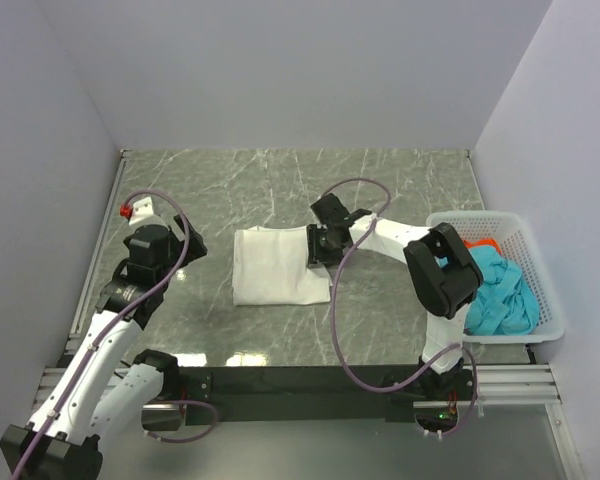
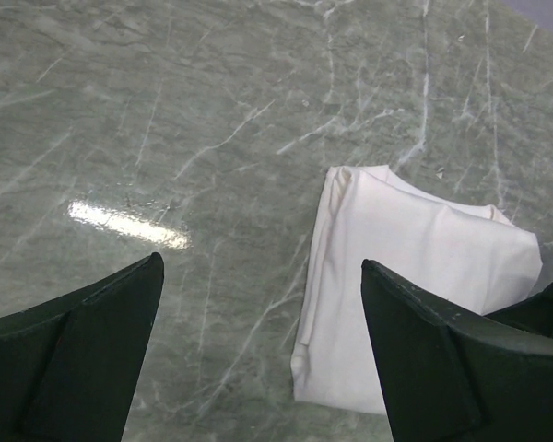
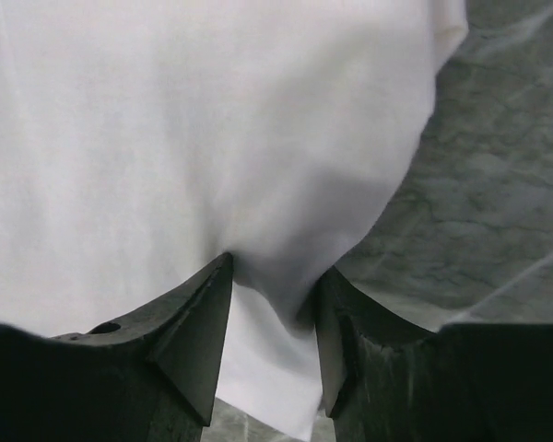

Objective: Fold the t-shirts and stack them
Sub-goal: Neatly place the folded tshirt to the corner

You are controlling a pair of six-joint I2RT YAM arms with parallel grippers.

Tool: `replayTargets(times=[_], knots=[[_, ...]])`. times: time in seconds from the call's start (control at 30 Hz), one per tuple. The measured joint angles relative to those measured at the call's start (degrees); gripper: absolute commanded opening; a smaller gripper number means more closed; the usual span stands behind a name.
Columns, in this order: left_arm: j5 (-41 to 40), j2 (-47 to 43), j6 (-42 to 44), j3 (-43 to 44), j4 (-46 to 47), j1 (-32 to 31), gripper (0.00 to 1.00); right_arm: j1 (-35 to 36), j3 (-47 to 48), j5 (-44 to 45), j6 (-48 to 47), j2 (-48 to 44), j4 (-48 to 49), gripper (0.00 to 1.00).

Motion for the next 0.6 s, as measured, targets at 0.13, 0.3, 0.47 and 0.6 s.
replayTargets(times=[0.13,0.3,0.47,0.6], knots=[[-0.6,-0.2,0.6,-0.8,-0.1,0.1,0.93,1.2,3.5,1.8,-0.7,2.6,-2.0,0.15],[-0.8,-0.2,1.6,-0.9,0.0,0.3,0.93,1.3,10.4,6.1,-3.2,6.1,-7.5,0.0],[-0.9,-0.2,2.1,-0.9,0.0,0.8,0.93,-1.4,20.0,14.1,-9.3,9.8,-13.8,0.0],[-0.9,-0.2,3.0,-0.9,0.0,0.9,0.93,-7.0,28.5,21.8,-14.8,12.0,-17.7,0.0]])
